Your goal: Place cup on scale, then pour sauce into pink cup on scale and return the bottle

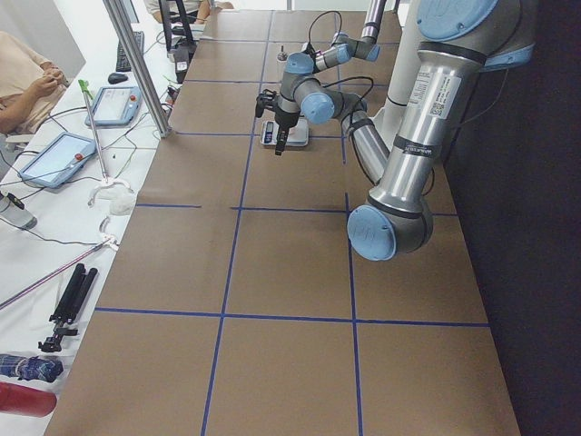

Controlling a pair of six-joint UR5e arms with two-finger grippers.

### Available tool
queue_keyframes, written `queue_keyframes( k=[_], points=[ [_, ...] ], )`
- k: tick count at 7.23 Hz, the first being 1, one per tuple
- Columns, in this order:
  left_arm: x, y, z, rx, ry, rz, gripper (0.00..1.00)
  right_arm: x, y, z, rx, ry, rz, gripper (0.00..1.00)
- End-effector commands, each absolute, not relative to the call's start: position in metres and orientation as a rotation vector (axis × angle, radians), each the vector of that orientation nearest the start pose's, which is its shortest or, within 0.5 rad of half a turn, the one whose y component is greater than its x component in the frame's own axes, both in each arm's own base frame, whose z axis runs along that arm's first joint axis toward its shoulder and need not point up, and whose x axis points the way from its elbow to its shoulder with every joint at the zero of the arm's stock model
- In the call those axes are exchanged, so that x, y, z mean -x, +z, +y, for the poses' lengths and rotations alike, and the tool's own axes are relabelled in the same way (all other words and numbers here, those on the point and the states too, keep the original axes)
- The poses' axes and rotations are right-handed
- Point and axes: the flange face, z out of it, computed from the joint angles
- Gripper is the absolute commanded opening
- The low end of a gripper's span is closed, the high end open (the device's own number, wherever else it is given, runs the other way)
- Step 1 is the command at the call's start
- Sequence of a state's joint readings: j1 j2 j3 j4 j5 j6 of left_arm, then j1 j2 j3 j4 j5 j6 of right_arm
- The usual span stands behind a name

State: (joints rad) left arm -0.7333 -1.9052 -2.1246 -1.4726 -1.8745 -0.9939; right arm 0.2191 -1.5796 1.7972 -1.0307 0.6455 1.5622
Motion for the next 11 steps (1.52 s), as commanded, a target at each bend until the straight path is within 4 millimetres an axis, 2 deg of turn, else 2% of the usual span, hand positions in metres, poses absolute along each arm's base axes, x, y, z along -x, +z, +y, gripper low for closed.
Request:
queue_keyframes(
  k=[1,2,3,4,5,6,7,8,10,11],
  points=[
    [-0.321,0.257,-0.429,-0.247,-0.028,0.794,0.65,0.407,0.486,-0.282,-0.948,0.48,-0.607,1.0],
    [-0.321,0.257,-0.429,-0.247,-0.028,0.794,0.65,0.396,0.49,-0.268,-0.936,0.447,-0.608,1.0],
    [-0.322,0.258,-0.429,-0.246,-0.027,0.792,0.65,0.375,0.519,-0.258,-0.923,0.399,-0.556,1.0],
    [-0.323,0.259,-0.43,-0.245,-0.025,0.789,0.65,0.361,0.53,-0.255,-0.898,0.394,-0.575,1.0],
    [-0.323,0.259,-0.431,-0.246,-0.022,0.788,0.65,0.328,0.554,-0.25,-0.893,0.329,-0.56,1.0],
    [-0.323,0.259,-0.431,-0.25,-0.019,0.787,0.65,0.313,0.57,-0.248,-0.905,0.257,-0.595,1.0],
    [-0.32,0.26,-0.433,-0.254,-0.019,0.786,0.65,0.295,0.602,-0.261,-0.896,0.241,-0.6,1.0],
    [-0.311,0.263,-0.444,-0.277,0.0,0.775,0.65,0.261,0.627,-0.287,-0.869,0.229,-0.61,1.0],
    [-0.293,0.272,-0.464,-0.299,0.001,0.749,0.65,0.171,0.635,-0.346,-0.829,0.132,-0.599,1.0],
    [-0.281,0.282,-0.481,-0.321,0.007,0.73,0.65,0.114,0.637,-0.387,-0.767,0.104,-0.629,1.0]
  ],
)
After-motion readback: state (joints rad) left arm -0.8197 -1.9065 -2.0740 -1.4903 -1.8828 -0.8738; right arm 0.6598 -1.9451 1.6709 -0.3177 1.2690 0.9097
